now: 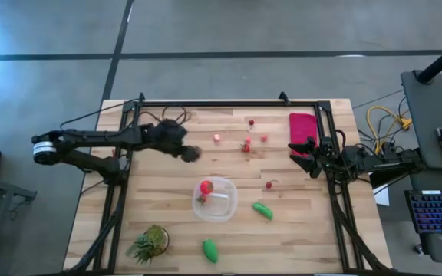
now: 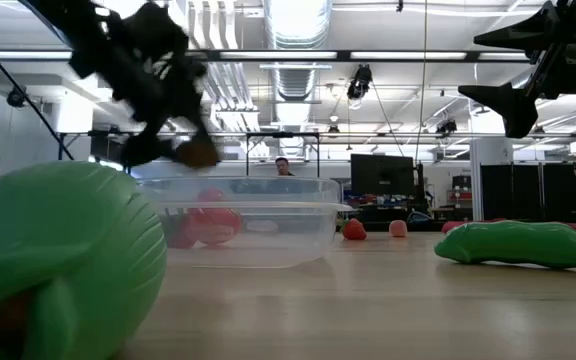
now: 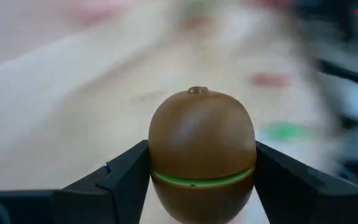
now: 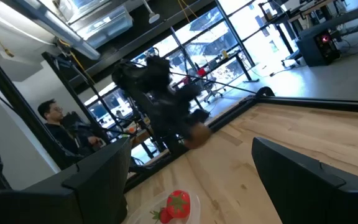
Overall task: Pick and placing Produce into tupperware
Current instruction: Put the kiwi into the bin
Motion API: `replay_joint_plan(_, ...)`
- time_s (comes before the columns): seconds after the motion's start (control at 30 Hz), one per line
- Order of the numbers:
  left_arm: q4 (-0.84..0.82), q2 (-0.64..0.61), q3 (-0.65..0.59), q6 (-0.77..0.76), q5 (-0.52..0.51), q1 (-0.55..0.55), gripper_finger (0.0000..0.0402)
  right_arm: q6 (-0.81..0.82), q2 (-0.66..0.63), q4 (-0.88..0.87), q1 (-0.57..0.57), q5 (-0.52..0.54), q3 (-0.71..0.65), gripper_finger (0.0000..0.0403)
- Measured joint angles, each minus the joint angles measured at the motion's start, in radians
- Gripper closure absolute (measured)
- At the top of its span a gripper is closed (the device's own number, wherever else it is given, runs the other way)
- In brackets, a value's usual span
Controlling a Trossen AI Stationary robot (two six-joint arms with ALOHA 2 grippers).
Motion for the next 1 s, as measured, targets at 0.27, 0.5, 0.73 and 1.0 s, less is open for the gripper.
replay_joint_plan(0.27, 0.039, 0.069, 0.086, 0.006, 0.073, -0.153, 0.0168, 0.000, 0.000, 0.000, 0.000, 0.000, 0.000, 0.0076)
replay_joint_plan(0.5, 0.039, 0.216, 0.144, -0.018, 0.118, -0.339, 0.0168, 0.000, 0.000, 0.000, 0.000, 0.000, 0.000, 0.0076)
replay_joint_plan(0.73, 0.038, 0.357, 0.268, 0.279, -0.011, -0.511, 0.0169, 0.000, 0.000, 0.000, 0.000, 0.000, 0.000, 0.0076)
replay_joint_plan(1.0, -0.360, 0.494, 0.469, 0.347, -0.217, -0.565, 0.0169, 0.000, 0.000, 0.000, 0.000, 0.000, 0.000, 0.0076)
